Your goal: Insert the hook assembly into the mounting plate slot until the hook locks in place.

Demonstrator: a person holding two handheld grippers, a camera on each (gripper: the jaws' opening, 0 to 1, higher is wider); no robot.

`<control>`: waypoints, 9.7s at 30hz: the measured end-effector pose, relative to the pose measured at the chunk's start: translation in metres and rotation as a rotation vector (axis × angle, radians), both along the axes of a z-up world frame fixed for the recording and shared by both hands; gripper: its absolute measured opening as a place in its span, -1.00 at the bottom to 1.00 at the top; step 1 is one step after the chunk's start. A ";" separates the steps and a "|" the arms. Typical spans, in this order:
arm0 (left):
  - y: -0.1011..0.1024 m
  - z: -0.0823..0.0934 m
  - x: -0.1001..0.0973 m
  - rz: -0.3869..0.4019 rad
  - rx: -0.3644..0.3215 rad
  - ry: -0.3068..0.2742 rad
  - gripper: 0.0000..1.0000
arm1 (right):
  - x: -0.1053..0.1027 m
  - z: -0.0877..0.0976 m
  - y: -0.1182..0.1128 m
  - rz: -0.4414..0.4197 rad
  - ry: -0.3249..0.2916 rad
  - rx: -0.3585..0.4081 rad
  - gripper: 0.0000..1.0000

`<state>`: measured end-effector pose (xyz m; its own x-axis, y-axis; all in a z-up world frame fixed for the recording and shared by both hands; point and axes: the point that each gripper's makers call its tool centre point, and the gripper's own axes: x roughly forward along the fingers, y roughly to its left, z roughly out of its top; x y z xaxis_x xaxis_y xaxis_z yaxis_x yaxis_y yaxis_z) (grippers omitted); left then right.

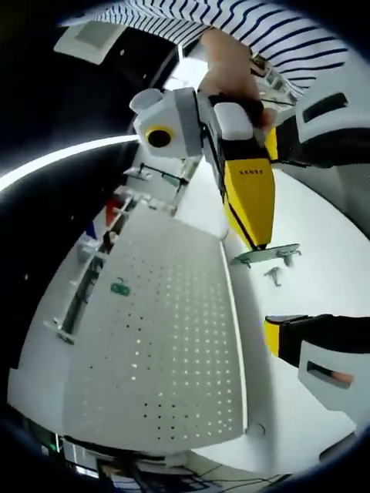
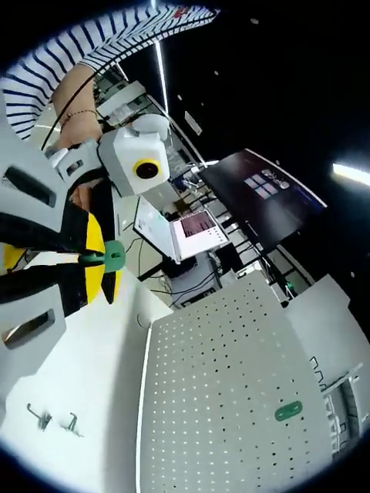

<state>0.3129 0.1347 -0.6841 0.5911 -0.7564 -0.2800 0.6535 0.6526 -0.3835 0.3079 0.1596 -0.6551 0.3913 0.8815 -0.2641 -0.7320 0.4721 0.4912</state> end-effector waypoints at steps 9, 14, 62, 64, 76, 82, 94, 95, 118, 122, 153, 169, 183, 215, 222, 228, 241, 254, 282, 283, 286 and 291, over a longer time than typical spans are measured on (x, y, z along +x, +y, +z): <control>0.004 0.007 0.004 0.048 -0.071 0.025 0.82 | 0.015 0.007 -0.013 -0.076 -0.075 -0.007 -1.00; 0.008 0.017 0.008 0.079 -0.124 0.031 0.94 | 0.025 0.007 -0.020 -0.149 -0.087 -0.013 -1.00; 0.024 0.004 0.018 0.148 0.032 0.049 1.00 | 0.148 0.042 -0.105 -0.714 -0.539 -0.224 -1.00; 0.025 0.004 0.019 0.154 0.030 0.049 1.00 | 0.154 0.045 -0.112 -0.727 -0.549 -0.228 -1.00; 0.029 -0.006 0.023 0.167 0.042 0.088 0.98 | 0.186 0.063 -0.143 -0.801 -0.571 -0.216 -1.00; 0.030 -0.009 0.026 0.174 0.039 0.100 0.98 | 0.201 0.072 -0.151 -0.820 -0.601 -0.213 -1.00; 0.026 -0.011 0.029 0.170 0.039 0.114 0.97 | 0.226 0.080 -0.167 -0.882 -0.599 -0.160 -1.00; 0.026 -0.011 0.029 0.170 0.039 0.117 0.97 | 0.227 0.080 -0.167 -0.884 -0.598 -0.158 -1.00; 0.035 -0.018 0.033 0.183 0.049 0.155 0.93 | 0.267 0.090 -0.175 -0.953 -0.572 -0.071 -1.00; 0.037 -0.019 0.035 0.188 0.044 0.160 0.92 | 0.269 0.092 -0.175 -0.959 -0.578 -0.071 -1.00; 0.046 -0.029 0.037 0.213 0.042 0.199 0.90 | 0.274 0.091 -0.172 -1.008 -0.576 -0.072 -1.00; 0.045 -0.031 0.032 0.210 0.043 0.200 0.92 | 0.282 0.090 -0.175 -1.015 -0.501 -0.050 -0.93; 0.042 -0.032 0.024 0.202 0.039 0.207 0.93 | 0.264 0.133 -0.187 -0.995 -0.565 -0.023 -0.54; 0.055 -0.055 -0.008 0.212 0.066 0.274 0.93 | 0.125 -0.015 -0.227 -0.733 -0.413 -0.426 -0.56; 0.056 -0.062 -0.016 0.217 0.063 0.294 0.93 | 0.095 -0.042 -0.222 -0.685 -0.345 -0.448 -0.56; 0.060 -0.068 -0.021 0.218 0.077 0.309 0.92 | 0.073 -0.062 -0.224 -0.660 -0.294 -0.478 -0.56; 0.075 -0.076 -0.034 0.243 0.089 0.340 0.92 | 0.026 -0.104 -0.229 -0.586 -0.180 -0.549 -0.55; 0.081 -0.080 -0.038 0.242 0.103 0.351 0.92 | -0.005 -0.127 -0.232 -0.488 -0.115 -0.607 -0.51; 0.072 -0.097 -0.045 0.166 0.208 0.383 0.90 | -0.044 -0.149 -0.227 -0.249 -0.090 -0.745 -0.46; 0.071 -0.098 -0.045 0.161 0.215 0.382 0.89 | -0.043 -0.148 -0.227 -0.252 -0.099 -0.734 -0.46; 0.069 -0.102 -0.043 0.148 0.231 0.380 0.89 | -0.035 -0.137 -0.220 -0.317 -0.113 -0.620 -0.45; 0.060 -0.106 -0.041 0.119 0.230 0.388 0.88 | -0.033 -0.138 -0.227 -0.342 -0.101 -0.638 -0.43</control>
